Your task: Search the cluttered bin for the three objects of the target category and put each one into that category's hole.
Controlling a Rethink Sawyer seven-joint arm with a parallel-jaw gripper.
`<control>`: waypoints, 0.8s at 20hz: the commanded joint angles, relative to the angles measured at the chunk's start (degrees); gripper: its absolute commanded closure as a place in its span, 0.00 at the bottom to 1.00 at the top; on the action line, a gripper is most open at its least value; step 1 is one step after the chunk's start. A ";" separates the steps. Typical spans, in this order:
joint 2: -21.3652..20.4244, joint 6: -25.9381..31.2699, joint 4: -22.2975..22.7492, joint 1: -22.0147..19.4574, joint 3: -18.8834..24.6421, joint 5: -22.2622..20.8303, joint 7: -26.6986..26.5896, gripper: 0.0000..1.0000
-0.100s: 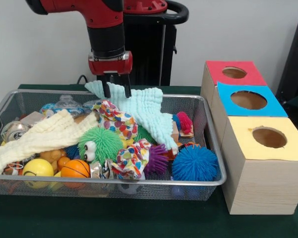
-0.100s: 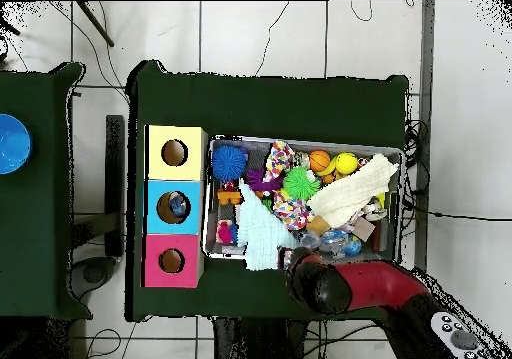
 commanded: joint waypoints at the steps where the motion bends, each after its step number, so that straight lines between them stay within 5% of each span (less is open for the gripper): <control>1: -3.10 7.36 -9.42 0.35 3.15 1.72 -4.16 0.00; 16: -6.14 8.53 -8.26 1.79 2.61 1.93 -1.93 0.00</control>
